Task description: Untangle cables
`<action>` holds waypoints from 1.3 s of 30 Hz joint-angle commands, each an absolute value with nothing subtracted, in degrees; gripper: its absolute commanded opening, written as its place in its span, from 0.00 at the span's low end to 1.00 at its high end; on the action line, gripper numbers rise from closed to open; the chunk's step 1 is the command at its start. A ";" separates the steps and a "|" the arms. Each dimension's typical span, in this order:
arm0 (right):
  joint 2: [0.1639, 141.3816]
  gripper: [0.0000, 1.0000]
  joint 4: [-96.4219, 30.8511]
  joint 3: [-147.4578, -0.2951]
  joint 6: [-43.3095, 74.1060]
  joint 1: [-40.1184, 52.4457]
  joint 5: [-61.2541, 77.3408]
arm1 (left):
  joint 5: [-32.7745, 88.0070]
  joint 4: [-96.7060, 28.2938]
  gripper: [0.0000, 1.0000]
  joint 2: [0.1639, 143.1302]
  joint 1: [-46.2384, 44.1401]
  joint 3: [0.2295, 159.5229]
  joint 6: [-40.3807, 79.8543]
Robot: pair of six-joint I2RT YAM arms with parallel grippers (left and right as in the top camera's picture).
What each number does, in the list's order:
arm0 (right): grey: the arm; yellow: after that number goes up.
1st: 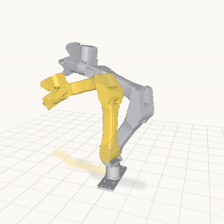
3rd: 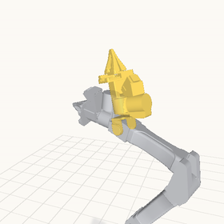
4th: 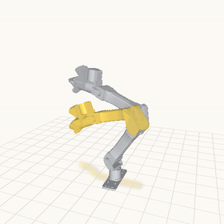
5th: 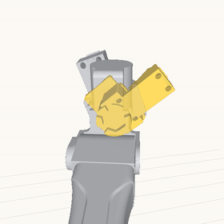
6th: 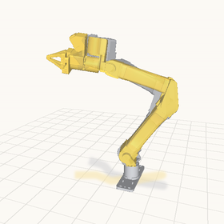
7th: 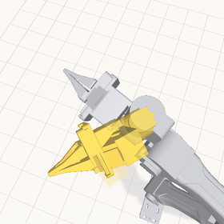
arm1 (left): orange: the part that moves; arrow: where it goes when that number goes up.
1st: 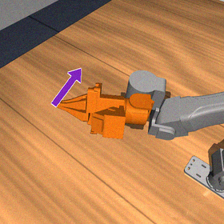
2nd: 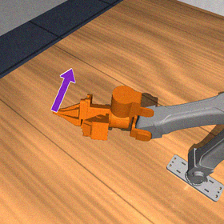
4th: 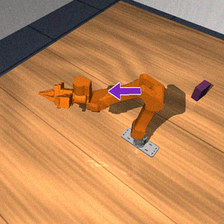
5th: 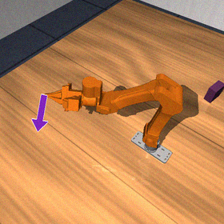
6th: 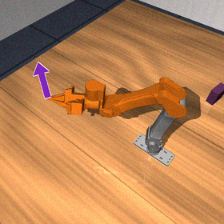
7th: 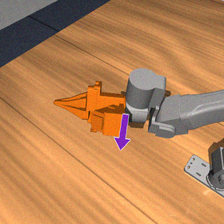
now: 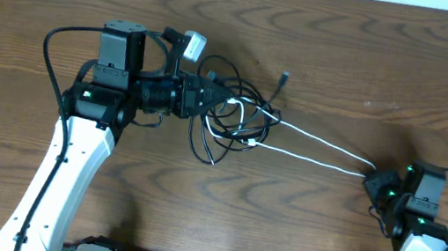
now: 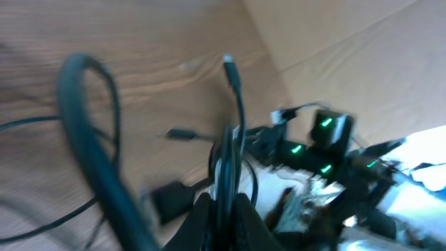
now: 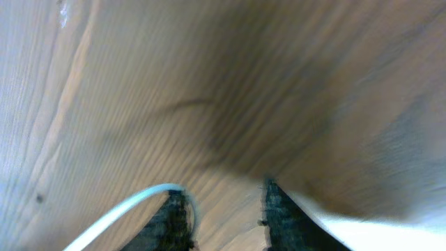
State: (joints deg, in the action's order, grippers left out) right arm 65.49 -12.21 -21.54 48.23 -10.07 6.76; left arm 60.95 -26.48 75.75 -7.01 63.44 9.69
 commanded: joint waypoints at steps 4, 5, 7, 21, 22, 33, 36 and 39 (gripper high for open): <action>66.22 0.56 -6.20 -20.47 42.33 -15.29 25.26 | 55.18 -30.59 0.08 73.73 -5.58 65.10 -3.42; 66.22 0.61 -4.86 -20.47 39.59 -15.29 31.14 | 55.18 -30.59 0.08 73.73 -5.58 65.10 -3.42; 66.22 0.68 -2.81 -20.47 34.39 -15.29 39.99 | 55.18 -30.61 0.08 73.73 -5.58 65.10 -3.42; 66.24 0.96 6.63 -20.47 30.98 -13.87 70.94 | 61.45 -19.73 0.07 73.73 -10.74 65.10 18.26; 66.22 0.96 7.73 -20.47 30.74 -12.91 72.05 | 61.04 -18.74 0.08 73.73 -12.49 65.10 19.20; 66.24 0.91 25.98 -20.47 29.91 4.51 60.73 | 49.65 -18.68 0.08 73.73 -21.96 65.10 33.52; 66.24 0.95 26.46 -20.47 29.89 7.81 57.19 | 49.65 -18.20 0.08 73.73 -21.96 65.10 37.91; 66.24 0.95 27.00 -20.47 29.91 11.03 52.31 | 49.67 -17.19 0.08 73.73 -22.11 65.10 40.56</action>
